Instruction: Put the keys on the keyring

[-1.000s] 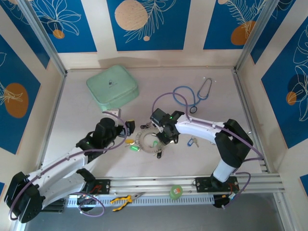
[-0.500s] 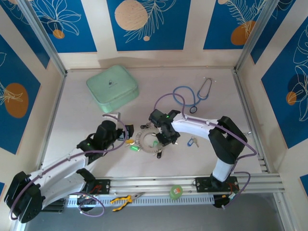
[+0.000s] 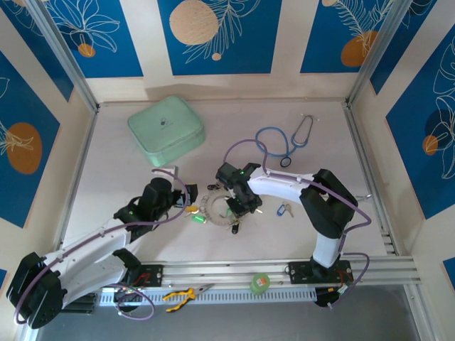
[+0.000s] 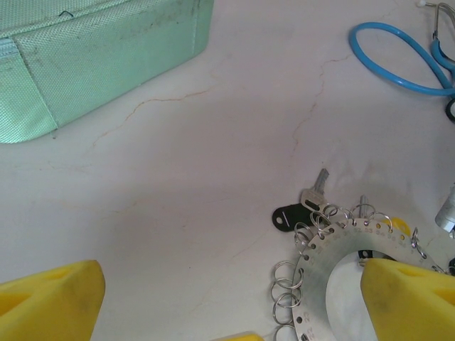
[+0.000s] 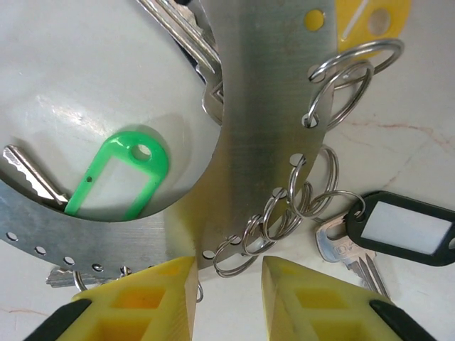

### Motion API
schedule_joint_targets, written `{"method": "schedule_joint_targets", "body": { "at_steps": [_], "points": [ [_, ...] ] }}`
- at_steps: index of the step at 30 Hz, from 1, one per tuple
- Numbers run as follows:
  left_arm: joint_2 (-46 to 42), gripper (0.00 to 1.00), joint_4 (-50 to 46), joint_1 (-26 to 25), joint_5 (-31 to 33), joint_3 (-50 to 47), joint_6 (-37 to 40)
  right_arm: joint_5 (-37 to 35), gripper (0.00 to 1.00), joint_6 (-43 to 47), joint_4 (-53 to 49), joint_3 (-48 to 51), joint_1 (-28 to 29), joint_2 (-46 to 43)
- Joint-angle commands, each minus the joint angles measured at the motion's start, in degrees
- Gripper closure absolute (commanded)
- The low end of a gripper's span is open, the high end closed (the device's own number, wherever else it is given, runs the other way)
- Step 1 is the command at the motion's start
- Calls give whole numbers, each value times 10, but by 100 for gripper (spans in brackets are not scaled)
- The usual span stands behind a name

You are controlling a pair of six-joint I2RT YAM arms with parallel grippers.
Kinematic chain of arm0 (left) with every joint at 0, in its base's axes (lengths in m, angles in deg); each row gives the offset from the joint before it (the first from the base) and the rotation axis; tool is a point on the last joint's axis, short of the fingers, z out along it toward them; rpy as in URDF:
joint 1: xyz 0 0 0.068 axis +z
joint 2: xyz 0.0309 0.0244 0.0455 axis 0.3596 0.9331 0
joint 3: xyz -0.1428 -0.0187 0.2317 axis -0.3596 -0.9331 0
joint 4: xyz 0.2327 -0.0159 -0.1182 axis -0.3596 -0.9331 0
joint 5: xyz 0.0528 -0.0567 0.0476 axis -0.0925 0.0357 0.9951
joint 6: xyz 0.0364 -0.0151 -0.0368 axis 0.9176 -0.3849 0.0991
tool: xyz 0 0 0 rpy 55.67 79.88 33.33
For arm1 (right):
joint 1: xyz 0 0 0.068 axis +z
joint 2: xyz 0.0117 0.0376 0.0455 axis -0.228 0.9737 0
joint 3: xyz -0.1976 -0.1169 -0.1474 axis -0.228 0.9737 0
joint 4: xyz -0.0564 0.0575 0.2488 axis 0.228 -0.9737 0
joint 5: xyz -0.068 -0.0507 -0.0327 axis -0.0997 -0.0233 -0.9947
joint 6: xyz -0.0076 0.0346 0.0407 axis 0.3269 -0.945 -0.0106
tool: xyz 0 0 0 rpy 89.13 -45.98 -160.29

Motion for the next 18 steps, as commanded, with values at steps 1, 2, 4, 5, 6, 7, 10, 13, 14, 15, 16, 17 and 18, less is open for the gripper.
{"method": "schedule_joint_targets", "body": {
  "at_steps": [1, 2, 4, 5, 6, 7, 10, 13, 14, 15, 16, 17, 18],
  "points": [
    [4, 8, 12, -1, 4, 7, -1, 11, 70, -7, -13, -15, 3, 16],
    [4, 8, 12, -1, 3, 8, 0, 7, 70, -7, -14, -17, 3, 18],
    [4, 8, 12, -1, 3, 9, 0, 1, 71, -7, -19, -18, 3, 20],
    [3, 8, 12, -1, 4, 9, 1, -3, 72, -6, -20, -20, 3, 22],
    [3, 8, 12, 0, 4, 9, 1, -6, 73, -6, -22, -21, 3, 23],
    [4, 8, 12, -1, 5, 8, 1, -9, 73, -6, -24, -22, 3, 24],
    [4, 8, 13, -1, 5, 9, 0, -19, 73, -6, -30, -24, 5, 25],
    [4, 8, 13, -1, 5, 9, 1, -42, 75, -5, -44, -31, 11, 29],
    [5, 8, 13, -1, 5, 9, 2, -53, 75, -4, -49, -33, 14, 30],
    [4, 8, 14, -1, 6, 9, 2, -63, 76, -4, -54, -37, 16, 30],
    [4, 8, 14, -2, 6, 9, 2, -71, 76, -3, -58, -40, 18, 31],
    [4, 8, 15, -1, 6, 9, 2, -79, 76, -2, -63, -42, 20, 31],
    [5, 8, 15, -1, 6, 9, 1, -84, 77, -2, -65, -45, 21, 32]
  ]
}}
